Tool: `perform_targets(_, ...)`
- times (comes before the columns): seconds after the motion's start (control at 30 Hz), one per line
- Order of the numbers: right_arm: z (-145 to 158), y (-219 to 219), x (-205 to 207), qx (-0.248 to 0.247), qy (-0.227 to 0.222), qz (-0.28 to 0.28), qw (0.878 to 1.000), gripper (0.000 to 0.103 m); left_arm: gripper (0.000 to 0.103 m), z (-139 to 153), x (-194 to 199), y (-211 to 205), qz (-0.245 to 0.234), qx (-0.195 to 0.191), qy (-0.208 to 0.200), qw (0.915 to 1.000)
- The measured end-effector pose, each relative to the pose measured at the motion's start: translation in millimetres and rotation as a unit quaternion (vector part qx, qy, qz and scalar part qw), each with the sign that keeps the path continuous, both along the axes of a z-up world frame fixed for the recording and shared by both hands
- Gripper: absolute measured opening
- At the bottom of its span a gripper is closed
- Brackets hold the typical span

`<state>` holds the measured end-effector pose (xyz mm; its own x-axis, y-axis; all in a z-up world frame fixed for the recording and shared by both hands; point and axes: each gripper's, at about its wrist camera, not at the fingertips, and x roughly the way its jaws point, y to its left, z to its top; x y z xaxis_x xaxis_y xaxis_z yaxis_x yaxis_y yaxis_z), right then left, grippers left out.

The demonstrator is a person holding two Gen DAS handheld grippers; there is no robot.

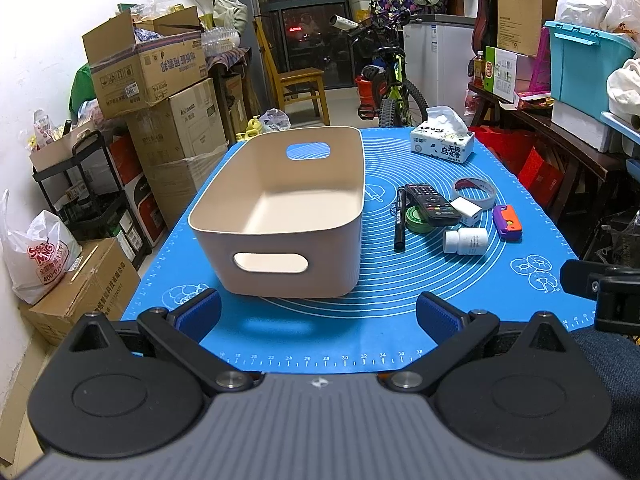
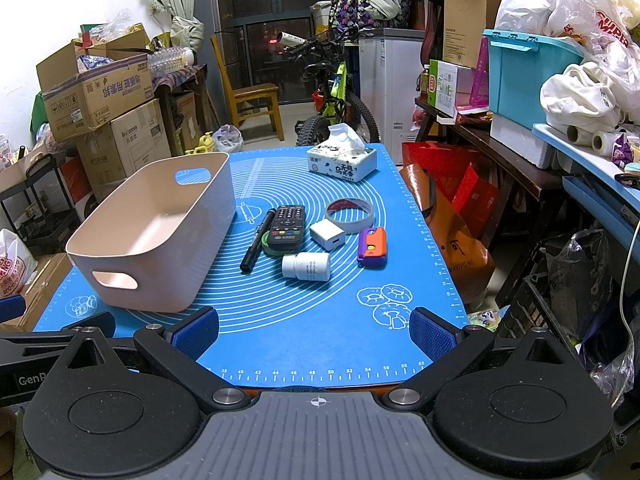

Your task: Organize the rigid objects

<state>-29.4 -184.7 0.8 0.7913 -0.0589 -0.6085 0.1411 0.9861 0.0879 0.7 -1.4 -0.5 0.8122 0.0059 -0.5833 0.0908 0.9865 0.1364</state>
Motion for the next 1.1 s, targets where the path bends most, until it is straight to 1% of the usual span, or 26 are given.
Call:
perform_targets(0.47,0.2,-2.1,-2.2,0.003,-0.002,-0.002,1.0,0.101,0.102,0.4,0.4,0.5,0.001,-0.001,0.002,1.0)
perform_targets(0.53,0.0,-2.0,-1.2,0.005,-0.003,-0.004,1.0,0.101,0.102,-3.8,-0.1,1.6,0.001,-0.002,0.002,1.0)
perform_targets(0.87,7.2,-4.5,0.9,0.012,-0.003,-0.016,1.0,0.101,0.102,5.3,4.9,6.5,-0.005,-0.003,0.009,0.9999)
perform_targets(0.97,12.4,-6.4,3.4,0.015,-0.008,-0.014,1.0,0.101,0.102,12.0,8.5,7.5,-0.008,0.0,0.0,1.0)
perform_targets(1.1,23.3,-9.1,12.0,0.019,-0.02,-0.016,0.999,0.101,0.102,23.9,16.1,9.7,-0.02,0.005,-0.023,0.9995)
